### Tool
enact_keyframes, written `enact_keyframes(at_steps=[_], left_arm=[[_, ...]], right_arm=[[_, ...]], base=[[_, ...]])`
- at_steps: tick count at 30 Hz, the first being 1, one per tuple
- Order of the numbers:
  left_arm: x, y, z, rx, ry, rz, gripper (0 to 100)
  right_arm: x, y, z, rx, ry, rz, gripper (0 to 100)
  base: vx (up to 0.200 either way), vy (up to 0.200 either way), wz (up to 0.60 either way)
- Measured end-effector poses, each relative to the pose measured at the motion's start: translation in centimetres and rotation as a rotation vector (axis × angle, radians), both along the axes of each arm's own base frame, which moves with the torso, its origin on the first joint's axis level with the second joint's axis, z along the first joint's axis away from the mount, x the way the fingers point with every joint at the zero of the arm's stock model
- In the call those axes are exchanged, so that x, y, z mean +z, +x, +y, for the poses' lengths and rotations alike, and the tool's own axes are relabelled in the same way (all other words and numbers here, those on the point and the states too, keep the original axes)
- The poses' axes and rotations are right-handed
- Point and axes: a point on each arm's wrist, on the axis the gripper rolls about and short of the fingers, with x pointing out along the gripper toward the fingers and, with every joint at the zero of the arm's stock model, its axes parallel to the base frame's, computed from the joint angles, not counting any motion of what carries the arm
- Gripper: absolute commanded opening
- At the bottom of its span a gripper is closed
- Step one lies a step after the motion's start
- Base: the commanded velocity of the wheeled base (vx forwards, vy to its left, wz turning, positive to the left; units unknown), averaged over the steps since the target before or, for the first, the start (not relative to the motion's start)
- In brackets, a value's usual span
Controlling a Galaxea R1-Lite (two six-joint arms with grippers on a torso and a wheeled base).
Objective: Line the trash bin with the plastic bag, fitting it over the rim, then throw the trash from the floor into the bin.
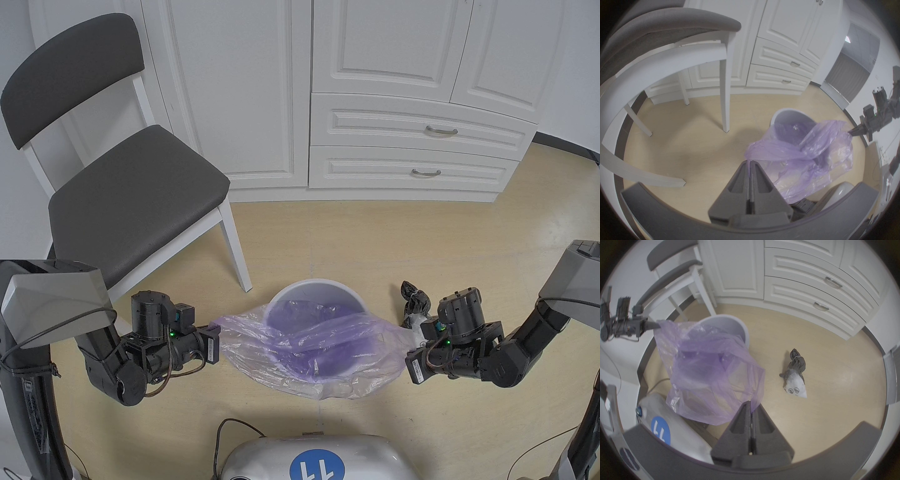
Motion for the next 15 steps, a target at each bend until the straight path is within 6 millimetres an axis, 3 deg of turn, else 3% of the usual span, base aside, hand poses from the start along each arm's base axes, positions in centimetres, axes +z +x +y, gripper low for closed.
enact_keyframes(at_steps=[9, 15], left_arm=[[-2.0, -0.6, 0.4, -0.029, 0.069, 0.053, 0], [-2.9, -0.3, 0.3, -0.026, 0.068, 0.059, 0]], right_arm=[[-2.0, -1.3, -1.0, 0.072, -0.119, 0.069, 0], [-3.6, -1.1, -0.8, 0.079, -0.142, 0.102, 0]], base=[[0.0, 0.0, 0.0], [0.0, 0.0, 0.0]])
